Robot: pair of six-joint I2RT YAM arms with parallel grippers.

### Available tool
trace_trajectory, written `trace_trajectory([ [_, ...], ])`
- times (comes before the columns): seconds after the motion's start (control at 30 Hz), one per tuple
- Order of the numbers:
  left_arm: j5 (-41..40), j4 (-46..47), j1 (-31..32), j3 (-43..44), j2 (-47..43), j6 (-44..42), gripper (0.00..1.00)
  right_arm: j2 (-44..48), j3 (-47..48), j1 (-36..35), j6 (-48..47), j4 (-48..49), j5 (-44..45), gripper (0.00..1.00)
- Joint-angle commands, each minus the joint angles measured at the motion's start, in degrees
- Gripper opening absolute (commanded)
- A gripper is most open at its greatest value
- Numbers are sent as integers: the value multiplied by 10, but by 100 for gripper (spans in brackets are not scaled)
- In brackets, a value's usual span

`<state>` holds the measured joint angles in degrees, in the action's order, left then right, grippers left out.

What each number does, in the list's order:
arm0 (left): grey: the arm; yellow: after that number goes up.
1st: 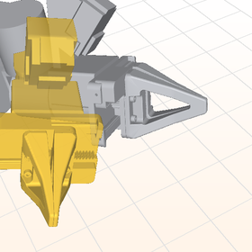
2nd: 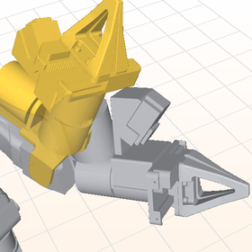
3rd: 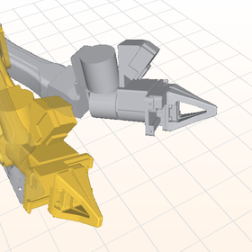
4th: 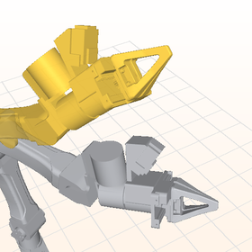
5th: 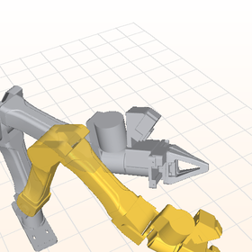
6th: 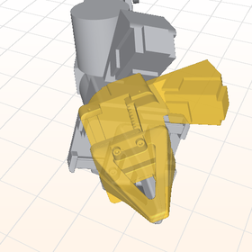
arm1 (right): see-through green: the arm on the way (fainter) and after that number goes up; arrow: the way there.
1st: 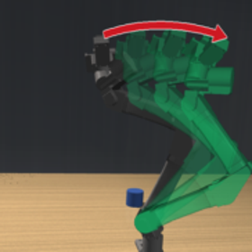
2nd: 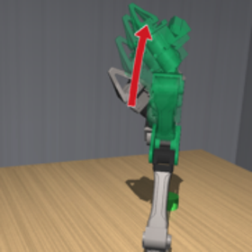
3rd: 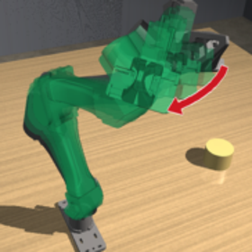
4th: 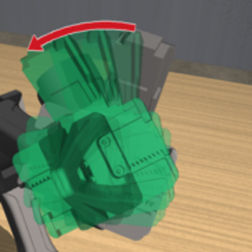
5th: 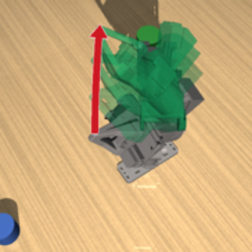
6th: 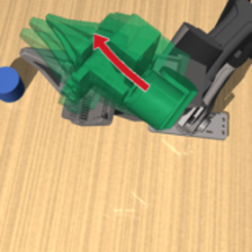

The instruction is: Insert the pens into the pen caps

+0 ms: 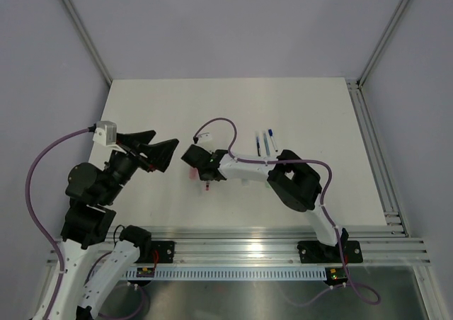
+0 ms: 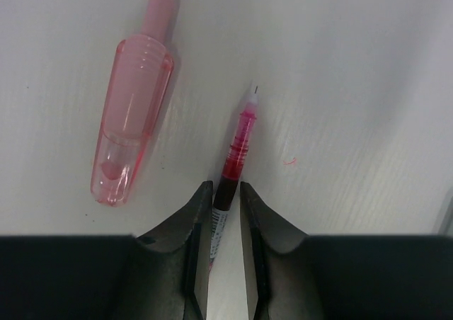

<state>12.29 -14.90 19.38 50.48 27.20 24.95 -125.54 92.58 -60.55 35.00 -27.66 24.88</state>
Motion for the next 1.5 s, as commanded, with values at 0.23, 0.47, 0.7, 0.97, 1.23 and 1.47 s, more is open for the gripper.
trace_trajectory([
  [0.23,44,32,-10,1,37,17,99,26,-66,30,12,26,13,27],
  [0.47,77,33,-19,2,78,32,99,100,-152,48,18,114,-10,2],
  [0.7,116,42,-21,0,130,52,99,240,-221,48,7,202,-14,0],
  [0.97,274,114,-20,-11,211,97,97,440,-309,49,32,270,9,0],
  [1.23,359,160,-7,-17,272,126,67,564,-341,43,26,321,29,0],
  [1.47,396,187,17,-16,312,137,68,556,-306,27,26,335,16,0],
])
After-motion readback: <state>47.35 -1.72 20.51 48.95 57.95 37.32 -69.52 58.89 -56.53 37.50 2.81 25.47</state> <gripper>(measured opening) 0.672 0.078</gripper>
